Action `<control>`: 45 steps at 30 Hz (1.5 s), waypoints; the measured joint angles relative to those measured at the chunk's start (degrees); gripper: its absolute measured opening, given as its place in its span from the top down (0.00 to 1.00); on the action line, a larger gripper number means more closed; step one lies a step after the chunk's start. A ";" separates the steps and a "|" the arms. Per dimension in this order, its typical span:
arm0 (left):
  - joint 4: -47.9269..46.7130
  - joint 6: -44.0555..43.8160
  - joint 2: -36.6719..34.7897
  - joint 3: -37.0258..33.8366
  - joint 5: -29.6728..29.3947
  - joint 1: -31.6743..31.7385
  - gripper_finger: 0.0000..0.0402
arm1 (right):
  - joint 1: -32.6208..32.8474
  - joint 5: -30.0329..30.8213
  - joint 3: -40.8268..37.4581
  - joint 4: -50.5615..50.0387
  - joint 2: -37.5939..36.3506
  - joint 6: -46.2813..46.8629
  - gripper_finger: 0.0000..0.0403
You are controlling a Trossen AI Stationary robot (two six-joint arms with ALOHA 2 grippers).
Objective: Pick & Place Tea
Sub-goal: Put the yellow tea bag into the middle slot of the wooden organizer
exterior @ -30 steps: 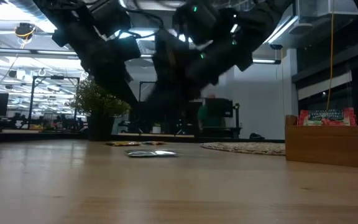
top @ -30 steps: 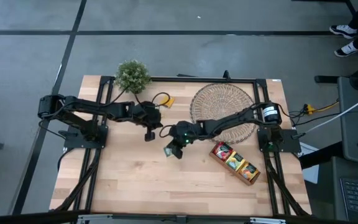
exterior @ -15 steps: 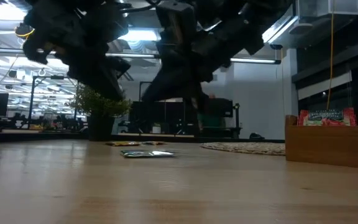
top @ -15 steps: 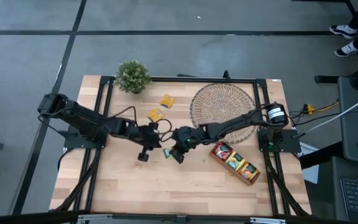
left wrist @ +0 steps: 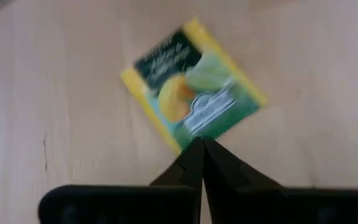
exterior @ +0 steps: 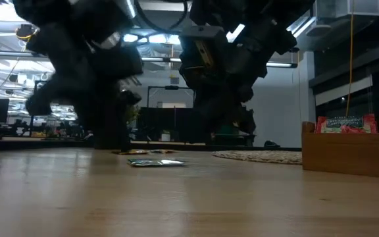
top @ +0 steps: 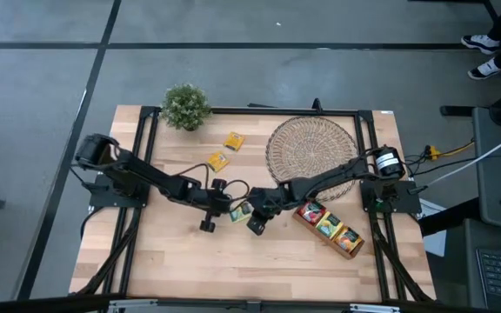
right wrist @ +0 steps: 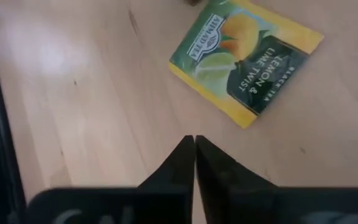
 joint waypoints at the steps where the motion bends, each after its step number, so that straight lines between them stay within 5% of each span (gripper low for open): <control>1: 0.22 0.02 1.06 0.00 -1.05 0.00 1.00 | 0.00 0.02 -0.02 -0.18 0.00 -0.82 0.96; 7: 1.27 -0.39 5.51 0.28 -2.74 0.70 0.99 | -1.45 -0.02 0.00 -0.36 0.00 -2.21 0.91; 19: 2.51 -5.50 5.47 0.05 -2.85 0.83 0.99 | -5.96 -0.64 0.00 -4.98 0.00 1.27 0.55; 24: 5.96 -7.86 5.63 -0.11 -3.43 0.86 0.99 | -7.03 -3.50 0.00 -4.42 0.01 2.16 0.49; 36: 8.87 -11.97 5.88 -0.20 -4.91 0.94 0.99 | -8.20 -7.96 0.07 -2.89 3.05 2.02 0.50; 45: 8.72 -11.98 5.82 -0.13 -4.89 0.92 0.99 | -8.15 -6.93 -0.01 -1.54 3.45 0.76 0.82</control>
